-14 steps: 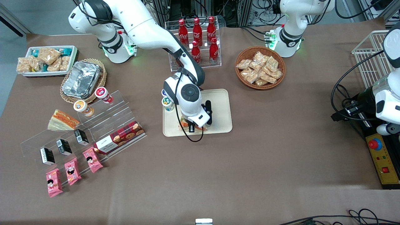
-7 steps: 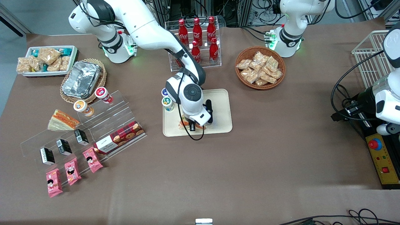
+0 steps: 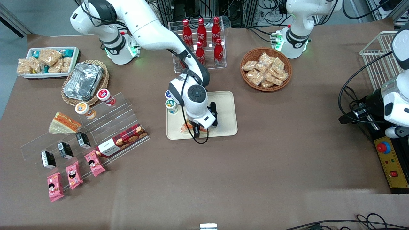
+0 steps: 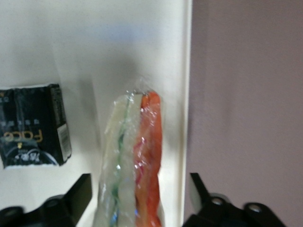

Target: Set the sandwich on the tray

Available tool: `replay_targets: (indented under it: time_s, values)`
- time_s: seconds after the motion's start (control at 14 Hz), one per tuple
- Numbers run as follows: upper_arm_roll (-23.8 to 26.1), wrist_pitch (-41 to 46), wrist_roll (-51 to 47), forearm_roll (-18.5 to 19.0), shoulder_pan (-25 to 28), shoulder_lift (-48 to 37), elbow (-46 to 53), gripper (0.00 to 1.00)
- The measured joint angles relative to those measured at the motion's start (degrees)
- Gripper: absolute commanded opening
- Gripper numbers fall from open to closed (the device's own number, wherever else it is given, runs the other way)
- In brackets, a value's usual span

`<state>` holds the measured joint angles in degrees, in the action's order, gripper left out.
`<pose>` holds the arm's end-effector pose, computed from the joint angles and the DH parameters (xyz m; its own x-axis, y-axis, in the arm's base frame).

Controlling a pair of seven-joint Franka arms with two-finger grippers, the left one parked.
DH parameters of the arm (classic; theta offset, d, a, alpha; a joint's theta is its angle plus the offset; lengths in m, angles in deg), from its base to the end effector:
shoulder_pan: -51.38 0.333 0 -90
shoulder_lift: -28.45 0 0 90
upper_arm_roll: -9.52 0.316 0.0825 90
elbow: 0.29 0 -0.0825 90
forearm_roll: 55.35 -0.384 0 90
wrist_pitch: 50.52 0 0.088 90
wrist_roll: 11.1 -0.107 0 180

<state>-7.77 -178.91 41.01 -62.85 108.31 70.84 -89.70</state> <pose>0.5165 0.4723 0.2220 -0.0177 0.9954 -0.0945 0.9988 0.0219 0.0437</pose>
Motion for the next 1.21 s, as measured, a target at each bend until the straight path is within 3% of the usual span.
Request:
replay_targets:
  time_s: [0.29, 0.64, 1.07, 1.21]
  values:
    - [-0.5, 9.1, -0.2, 0.0, -2.8, -6.0, 0.5, 0.99]
    - [-0.8, 20.3, -0.2, 0.0, -11.1, -15.2, 1.1, 0.99]
    - [-1.4, 23.7, -0.2, 1.9, -22.3, -21.3, 1.2, 0.99]
    - [-3.7, 23.6, -0.3, 2.0, -25.4, -21.7, 1.7, 0.99]
